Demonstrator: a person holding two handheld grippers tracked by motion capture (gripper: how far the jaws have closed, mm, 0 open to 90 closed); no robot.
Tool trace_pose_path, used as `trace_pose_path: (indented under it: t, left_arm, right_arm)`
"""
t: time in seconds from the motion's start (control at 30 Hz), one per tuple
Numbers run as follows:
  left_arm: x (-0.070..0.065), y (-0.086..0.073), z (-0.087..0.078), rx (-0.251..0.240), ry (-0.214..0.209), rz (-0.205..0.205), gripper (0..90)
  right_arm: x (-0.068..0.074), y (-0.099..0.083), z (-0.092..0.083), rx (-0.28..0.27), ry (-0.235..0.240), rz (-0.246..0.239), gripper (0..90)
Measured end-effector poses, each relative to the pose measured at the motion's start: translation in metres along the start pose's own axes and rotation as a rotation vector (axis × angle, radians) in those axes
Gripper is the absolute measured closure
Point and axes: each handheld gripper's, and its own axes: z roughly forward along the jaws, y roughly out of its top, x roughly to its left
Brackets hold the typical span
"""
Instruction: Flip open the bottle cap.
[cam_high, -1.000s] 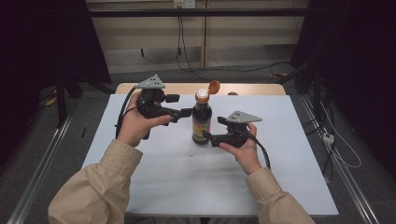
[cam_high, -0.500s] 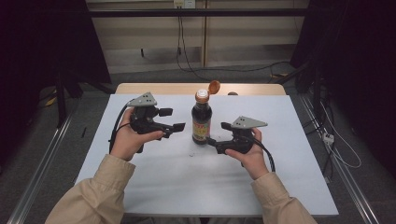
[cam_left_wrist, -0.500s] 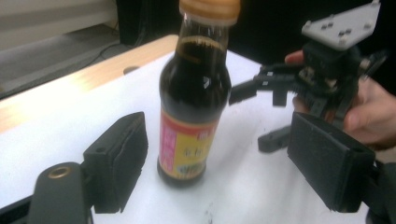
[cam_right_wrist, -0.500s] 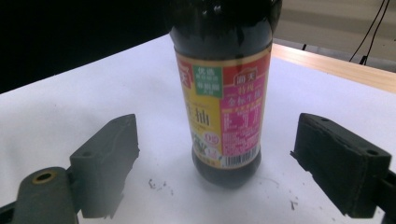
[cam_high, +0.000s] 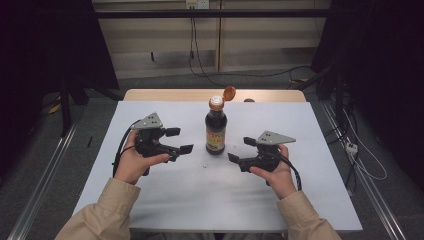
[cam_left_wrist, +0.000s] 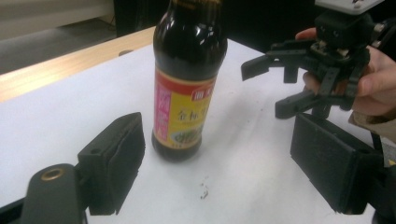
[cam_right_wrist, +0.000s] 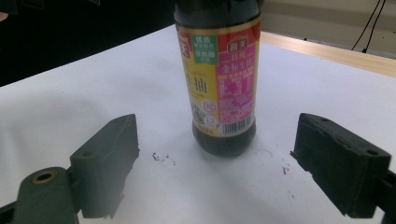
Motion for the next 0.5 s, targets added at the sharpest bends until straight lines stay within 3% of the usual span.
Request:
trace_pose_path:
  t: [0.5]
  left_arm:
    - [0.004,-0.031,-0.012,0.011,0.021,-0.005,15.6]
  right_arm:
    - [-0.003,-0.018,-0.022,0.017,-0.008,0.001,14.0]
